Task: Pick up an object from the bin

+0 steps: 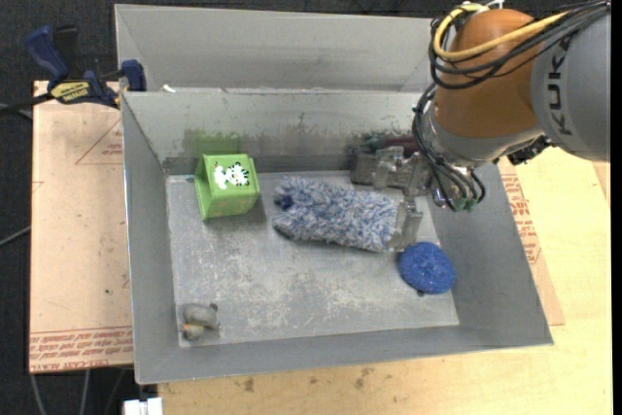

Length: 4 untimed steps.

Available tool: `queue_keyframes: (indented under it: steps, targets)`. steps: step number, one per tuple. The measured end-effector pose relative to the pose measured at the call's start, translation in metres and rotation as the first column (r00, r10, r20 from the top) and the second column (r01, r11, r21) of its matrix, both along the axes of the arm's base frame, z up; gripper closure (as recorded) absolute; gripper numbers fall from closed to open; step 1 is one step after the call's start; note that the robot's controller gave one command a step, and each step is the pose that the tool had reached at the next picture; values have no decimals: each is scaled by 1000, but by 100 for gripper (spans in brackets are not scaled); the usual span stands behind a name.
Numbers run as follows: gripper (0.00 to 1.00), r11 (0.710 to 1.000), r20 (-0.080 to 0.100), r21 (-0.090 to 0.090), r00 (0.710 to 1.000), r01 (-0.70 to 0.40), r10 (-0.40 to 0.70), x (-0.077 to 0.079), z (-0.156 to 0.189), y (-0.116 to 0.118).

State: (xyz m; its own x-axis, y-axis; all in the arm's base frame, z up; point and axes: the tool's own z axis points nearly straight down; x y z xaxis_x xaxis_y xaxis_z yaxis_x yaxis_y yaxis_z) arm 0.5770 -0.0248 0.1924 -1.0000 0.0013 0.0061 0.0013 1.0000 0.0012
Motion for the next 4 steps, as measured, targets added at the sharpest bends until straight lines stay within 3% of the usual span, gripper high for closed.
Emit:
queue_keyframes:
  steps: [1,2,3,4]
  targets:
    - [0,1000,7,-1,1000,-1,1,1,5,0]
    - [0,999,15,-1,999,-51,51,12,-45,14]
    - [100,982,12,1,982,-190,190,25,-118,66]
    - [100,982,12,1,982,-190,190,25,-118,66]
